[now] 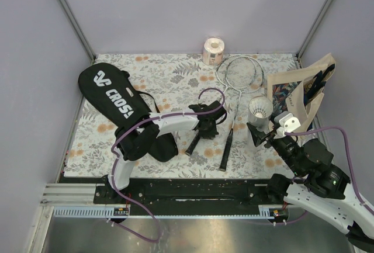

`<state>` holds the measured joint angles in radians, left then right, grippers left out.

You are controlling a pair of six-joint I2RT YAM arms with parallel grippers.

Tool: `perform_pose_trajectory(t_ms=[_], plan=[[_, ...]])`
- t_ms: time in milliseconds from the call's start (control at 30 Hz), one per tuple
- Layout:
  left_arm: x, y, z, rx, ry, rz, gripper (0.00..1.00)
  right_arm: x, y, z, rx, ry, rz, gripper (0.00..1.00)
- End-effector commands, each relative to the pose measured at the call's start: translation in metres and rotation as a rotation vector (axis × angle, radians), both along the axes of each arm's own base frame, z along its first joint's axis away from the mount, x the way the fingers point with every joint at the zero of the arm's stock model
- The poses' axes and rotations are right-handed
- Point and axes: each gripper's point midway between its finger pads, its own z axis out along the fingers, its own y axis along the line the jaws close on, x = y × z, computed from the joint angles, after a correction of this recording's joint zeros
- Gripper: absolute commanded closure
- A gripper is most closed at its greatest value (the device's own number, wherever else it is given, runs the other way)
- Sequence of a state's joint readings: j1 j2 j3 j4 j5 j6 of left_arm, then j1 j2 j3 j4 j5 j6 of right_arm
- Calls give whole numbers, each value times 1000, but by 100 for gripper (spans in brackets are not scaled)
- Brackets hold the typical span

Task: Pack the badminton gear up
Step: Close the lid on the shuttle tube.

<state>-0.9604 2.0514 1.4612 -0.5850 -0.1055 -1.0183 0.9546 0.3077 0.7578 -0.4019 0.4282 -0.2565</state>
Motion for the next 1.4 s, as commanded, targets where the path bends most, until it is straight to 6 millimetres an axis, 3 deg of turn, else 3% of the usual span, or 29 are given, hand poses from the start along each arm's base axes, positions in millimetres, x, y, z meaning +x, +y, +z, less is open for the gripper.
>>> perform_pose_trajectory(t_ms=[0, 267, 500, 800, 967, 1167, 1367], plan=[[-2, 8, 8, 25, -26, -1, 100, -1, 0, 17, 60, -32, 5, 60], [27, 8, 65, -13, -168, 24, 100, 2, 3, 10, 43, -11, -2, 61], [48, 34, 129, -97, -277, 80, 100, 1, 7, -3, 24, 5, 13, 61], [49, 68, 211, -375, -355, 112, 100, 12, 20, -24, -103, 29, 21, 60], [37, 85, 262, -560, -389, 58, 100, 12, 36, -38, -168, 41, 85, 60], [7, 100, 337, -729, -512, -43, 100, 15, 52, -48, -224, 51, 137, 60], [-24, 90, 372, -865, -505, -181, 100, 19, 68, -59, -245, 76, 172, 60]])
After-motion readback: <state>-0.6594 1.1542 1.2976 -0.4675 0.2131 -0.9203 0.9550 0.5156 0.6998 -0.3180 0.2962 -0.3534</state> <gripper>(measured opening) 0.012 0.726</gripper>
